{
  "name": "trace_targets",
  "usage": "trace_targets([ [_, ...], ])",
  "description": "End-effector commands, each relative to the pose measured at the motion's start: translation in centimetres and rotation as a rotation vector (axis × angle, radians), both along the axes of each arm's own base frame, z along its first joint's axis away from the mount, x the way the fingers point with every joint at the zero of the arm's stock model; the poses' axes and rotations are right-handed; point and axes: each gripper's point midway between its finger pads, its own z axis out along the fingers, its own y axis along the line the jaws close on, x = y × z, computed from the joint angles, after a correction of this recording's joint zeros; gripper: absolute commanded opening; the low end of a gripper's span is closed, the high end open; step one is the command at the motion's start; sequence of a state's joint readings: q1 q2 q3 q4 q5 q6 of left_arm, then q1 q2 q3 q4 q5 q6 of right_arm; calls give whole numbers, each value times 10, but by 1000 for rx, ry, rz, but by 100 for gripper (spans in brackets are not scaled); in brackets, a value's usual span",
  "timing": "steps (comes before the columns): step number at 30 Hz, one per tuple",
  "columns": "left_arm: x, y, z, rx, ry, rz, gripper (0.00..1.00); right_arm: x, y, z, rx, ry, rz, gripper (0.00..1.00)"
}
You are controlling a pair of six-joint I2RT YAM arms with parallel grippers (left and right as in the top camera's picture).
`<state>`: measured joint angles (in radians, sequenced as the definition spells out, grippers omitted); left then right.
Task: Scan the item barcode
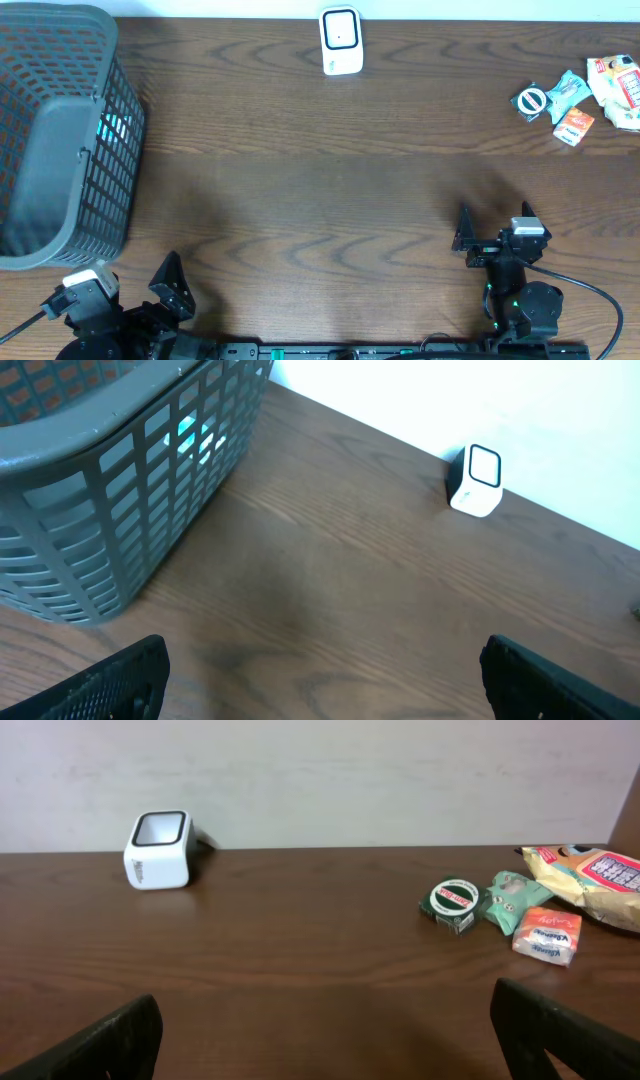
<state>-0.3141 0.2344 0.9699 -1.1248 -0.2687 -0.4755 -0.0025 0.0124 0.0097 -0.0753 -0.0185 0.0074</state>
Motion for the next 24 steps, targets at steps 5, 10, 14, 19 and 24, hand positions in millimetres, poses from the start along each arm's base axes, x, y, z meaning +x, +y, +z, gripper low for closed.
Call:
trace_targets([
  [5, 0, 3, -1, 0, -1, 22, 98, 0, 1, -2, -12, 1, 3, 99],
  [10, 0, 3, -1, 0, -1, 22, 98, 0, 1, -1, -16, 0, 4, 99],
  [14, 0, 3, -1, 0, -1, 22, 97, 0, 1, -1, -16, -2, 4, 99],
  [19, 0, 3, -1, 0, -1, 22, 98, 0, 1, -1, -16, -2, 4, 99],
  [24, 0, 3, -1, 0, -1, 22, 98, 0, 1, -1, -16, -3, 4, 99],
])
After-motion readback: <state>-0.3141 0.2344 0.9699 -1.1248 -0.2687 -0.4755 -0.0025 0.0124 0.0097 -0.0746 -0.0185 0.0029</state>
